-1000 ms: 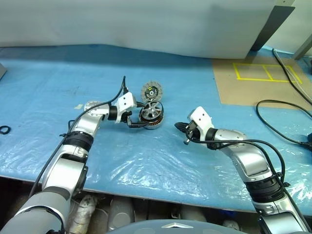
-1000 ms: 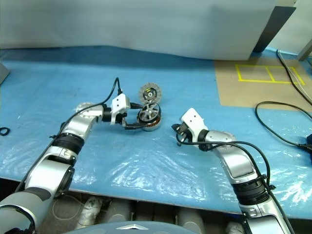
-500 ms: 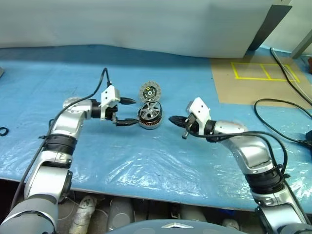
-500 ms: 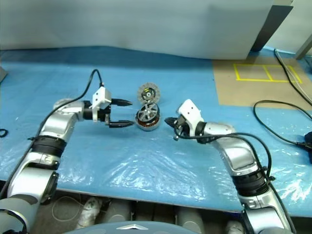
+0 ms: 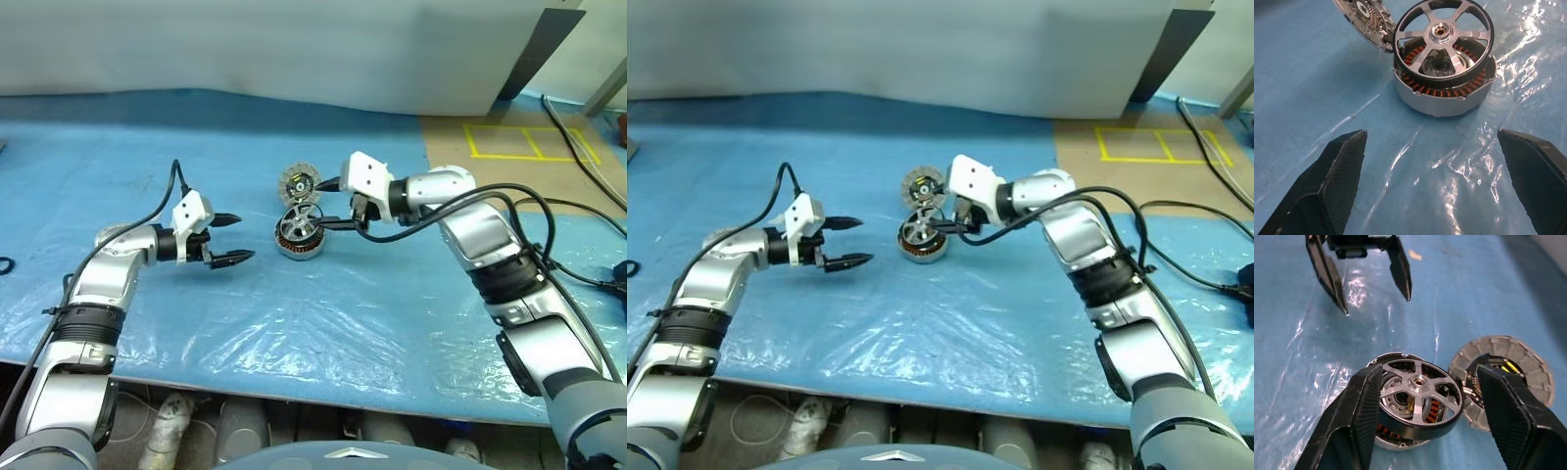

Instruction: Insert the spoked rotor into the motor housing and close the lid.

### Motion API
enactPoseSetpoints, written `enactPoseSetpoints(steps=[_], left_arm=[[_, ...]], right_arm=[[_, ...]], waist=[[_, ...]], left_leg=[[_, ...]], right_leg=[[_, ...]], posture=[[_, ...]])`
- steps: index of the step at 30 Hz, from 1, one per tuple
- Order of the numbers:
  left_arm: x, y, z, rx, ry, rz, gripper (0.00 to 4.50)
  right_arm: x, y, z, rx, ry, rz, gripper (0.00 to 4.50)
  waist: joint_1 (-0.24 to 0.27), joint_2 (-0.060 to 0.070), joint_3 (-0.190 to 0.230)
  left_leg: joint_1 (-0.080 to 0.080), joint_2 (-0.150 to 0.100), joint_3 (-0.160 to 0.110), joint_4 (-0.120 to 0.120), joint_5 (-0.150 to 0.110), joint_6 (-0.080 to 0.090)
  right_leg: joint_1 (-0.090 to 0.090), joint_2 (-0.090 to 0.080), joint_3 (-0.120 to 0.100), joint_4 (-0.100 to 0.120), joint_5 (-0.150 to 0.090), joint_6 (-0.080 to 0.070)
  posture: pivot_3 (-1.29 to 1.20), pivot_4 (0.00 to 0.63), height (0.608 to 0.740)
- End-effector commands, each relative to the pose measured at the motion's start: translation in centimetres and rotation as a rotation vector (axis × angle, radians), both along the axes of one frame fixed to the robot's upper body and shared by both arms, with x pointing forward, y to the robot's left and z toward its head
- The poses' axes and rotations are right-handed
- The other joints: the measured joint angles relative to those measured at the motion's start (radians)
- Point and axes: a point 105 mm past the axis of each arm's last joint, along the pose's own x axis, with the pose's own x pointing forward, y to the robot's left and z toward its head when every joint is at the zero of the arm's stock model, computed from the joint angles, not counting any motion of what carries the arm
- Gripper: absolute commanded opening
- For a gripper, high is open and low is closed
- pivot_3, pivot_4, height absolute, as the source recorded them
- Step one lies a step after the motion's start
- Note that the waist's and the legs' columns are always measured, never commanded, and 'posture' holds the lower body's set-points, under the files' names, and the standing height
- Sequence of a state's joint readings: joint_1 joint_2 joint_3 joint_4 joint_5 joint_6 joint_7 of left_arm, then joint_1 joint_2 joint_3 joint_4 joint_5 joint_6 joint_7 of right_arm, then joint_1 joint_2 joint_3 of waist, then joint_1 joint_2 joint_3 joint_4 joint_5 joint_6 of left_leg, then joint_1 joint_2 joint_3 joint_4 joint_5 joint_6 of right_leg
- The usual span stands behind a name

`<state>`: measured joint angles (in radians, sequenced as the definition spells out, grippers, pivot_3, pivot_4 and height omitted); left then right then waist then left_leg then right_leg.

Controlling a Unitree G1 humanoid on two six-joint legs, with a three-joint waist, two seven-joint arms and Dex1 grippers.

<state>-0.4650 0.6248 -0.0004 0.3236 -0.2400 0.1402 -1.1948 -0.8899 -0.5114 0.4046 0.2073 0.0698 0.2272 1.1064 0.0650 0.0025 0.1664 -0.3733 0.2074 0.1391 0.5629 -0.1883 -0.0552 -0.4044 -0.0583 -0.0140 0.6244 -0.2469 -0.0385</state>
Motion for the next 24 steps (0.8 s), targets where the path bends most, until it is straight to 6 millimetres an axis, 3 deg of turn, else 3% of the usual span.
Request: enactPoseSetpoints(steps=[1, 7, 12, 24], left_arm=[[-0.5, 0.6, 1.2, 0.003, -0.050, 0.014, 4.50], [-1.4, 1.3, 0.1, 0.011, -0.029, 0.051, 4.50], [-2.4, 0.8, -0.7, 0.009, -0.013, 0.043, 4.50], [-2.6, -0.1, -1.0, -0.007, -0.006, 0.046, 4.50]], right_arm=[[0.9, 0.6, 0.8, -0.071, -0.077, 0.076, 3.00], [2.5, 1.7, 0.9, -0.161, -0.120, 0.142, 3.00], [3.6, 1.7, 0.0, -0.250, -0.110, 0.157, 3.00], [3.6, 1.0, -2.6, -0.402, -0.095, 0.218, 3.00]], waist=[[0.000, 0.000, 0.000], [0.001, 0.000, 0.000], [-0.002, 0.000, 0.000], [-0.004, 0.000, 0.000]], left_leg=[[0.000, 0.000, 0.000, 0.000, 0.000, 0.000], [-0.005, 0.001, 0.000, 0.002, 0.002, 0.004], [-0.007, 0.003, 0.000, 0.004, 0.002, 0.004], [-0.013, 0.007, -0.001, 0.015, 0.002, 0.005]], right_leg=[[0.000, 0.000, 0.000, 0.000, 0.000, 0.000], [-0.003, 0.000, -0.002, 0.001, 0.000, -0.001], [-0.004, 0.000, -0.004, 0.001, -0.002, -0.005], [-0.012, 0.001, -0.005, 0.013, -0.002, -0.010]], posture=[[0.00, 0.150, 0.740], [0.00, 0.150, 0.740], [0.00, 0.150, 0.740], [0.00, 0.150, 0.740]])
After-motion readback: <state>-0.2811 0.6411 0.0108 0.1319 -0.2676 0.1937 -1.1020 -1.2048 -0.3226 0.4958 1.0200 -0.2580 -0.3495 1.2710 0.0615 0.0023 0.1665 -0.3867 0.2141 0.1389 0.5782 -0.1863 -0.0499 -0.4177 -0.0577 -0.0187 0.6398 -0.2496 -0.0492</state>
